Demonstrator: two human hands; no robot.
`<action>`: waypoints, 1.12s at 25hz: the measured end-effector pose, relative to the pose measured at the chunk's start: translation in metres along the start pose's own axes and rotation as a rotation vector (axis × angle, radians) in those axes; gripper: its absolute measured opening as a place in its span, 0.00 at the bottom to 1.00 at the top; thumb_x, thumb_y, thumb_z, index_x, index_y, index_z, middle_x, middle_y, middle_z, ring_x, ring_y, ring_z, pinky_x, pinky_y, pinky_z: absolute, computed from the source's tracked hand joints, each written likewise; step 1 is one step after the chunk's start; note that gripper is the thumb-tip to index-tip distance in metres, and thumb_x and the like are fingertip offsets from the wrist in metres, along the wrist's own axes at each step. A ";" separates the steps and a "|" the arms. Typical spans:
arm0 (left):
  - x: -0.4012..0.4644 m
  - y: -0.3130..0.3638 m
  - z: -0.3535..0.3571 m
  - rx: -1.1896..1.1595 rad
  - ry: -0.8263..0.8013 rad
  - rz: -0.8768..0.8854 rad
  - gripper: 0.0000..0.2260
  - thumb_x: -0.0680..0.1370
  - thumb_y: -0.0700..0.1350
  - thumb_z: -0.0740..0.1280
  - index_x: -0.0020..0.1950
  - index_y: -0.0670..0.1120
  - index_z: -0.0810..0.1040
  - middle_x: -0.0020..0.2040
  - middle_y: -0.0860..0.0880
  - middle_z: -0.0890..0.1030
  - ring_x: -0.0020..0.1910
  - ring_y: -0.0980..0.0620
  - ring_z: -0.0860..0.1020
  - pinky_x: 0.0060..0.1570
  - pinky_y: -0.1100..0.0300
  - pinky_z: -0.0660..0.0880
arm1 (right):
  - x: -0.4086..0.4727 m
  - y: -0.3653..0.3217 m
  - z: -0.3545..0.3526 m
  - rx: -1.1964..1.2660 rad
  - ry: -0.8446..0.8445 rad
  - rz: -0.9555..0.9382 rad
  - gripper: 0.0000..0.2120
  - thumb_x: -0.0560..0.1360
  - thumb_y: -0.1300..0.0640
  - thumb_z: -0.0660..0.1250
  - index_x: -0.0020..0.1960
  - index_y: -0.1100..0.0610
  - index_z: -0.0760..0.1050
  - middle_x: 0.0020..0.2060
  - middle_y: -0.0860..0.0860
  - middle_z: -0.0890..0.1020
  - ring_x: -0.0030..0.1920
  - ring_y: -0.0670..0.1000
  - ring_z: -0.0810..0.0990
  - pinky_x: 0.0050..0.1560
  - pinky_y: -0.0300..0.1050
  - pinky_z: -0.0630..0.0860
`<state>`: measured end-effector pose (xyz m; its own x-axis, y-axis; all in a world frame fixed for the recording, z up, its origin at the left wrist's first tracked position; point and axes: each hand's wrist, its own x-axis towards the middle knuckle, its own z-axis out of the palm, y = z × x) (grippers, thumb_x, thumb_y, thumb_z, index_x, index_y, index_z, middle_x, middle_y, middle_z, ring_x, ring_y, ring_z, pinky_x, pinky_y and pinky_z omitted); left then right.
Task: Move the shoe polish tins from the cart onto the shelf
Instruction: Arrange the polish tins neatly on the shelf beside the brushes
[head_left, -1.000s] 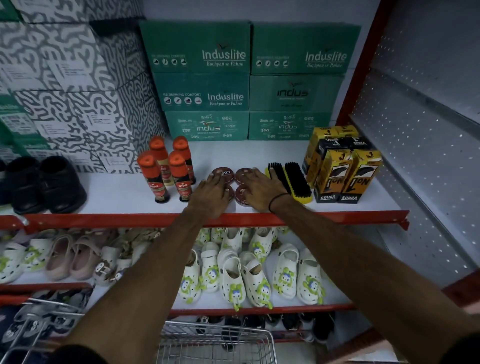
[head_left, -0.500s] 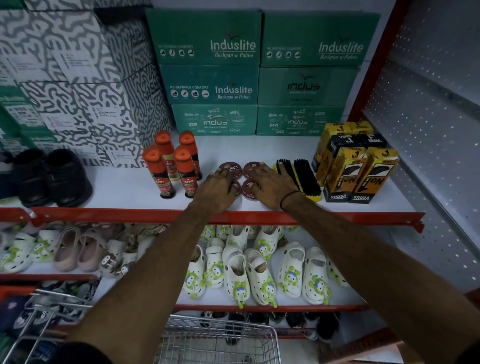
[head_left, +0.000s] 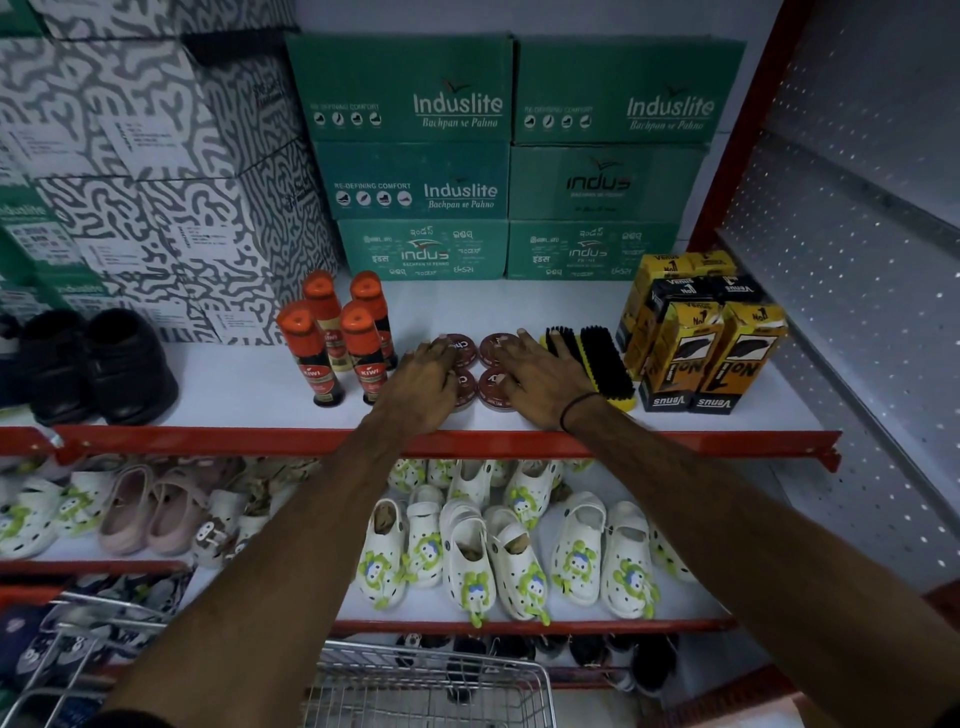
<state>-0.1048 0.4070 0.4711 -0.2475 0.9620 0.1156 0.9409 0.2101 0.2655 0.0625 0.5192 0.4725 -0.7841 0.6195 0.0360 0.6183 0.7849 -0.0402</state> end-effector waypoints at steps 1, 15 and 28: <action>0.000 0.001 -0.001 -0.001 -0.018 0.002 0.23 0.82 0.40 0.58 0.77 0.38 0.68 0.77 0.36 0.70 0.74 0.37 0.71 0.75 0.43 0.66 | 0.000 0.001 -0.001 -0.003 -0.008 0.000 0.27 0.83 0.50 0.52 0.81 0.53 0.57 0.82 0.51 0.61 0.83 0.52 0.52 0.82 0.66 0.45; 0.010 0.077 0.007 0.051 -0.031 0.130 0.29 0.84 0.47 0.56 0.83 0.39 0.54 0.84 0.39 0.52 0.84 0.39 0.53 0.82 0.41 0.52 | -0.048 0.038 -0.028 0.152 0.108 0.155 0.29 0.84 0.54 0.56 0.80 0.65 0.55 0.81 0.62 0.58 0.82 0.60 0.57 0.82 0.58 0.56; 0.000 0.130 0.029 0.147 -0.181 0.269 0.31 0.83 0.44 0.58 0.84 0.41 0.49 0.85 0.42 0.49 0.84 0.45 0.53 0.83 0.45 0.49 | -0.092 0.057 -0.015 0.041 -0.092 0.169 0.34 0.78 0.62 0.62 0.79 0.69 0.53 0.80 0.67 0.56 0.81 0.63 0.55 0.80 0.57 0.58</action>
<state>0.0239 0.4390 0.4779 0.0463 0.9988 -0.0124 0.9933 -0.0448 0.1063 0.1710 0.5070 0.4820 -0.6719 0.7376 -0.0666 0.7405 0.6674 -0.0787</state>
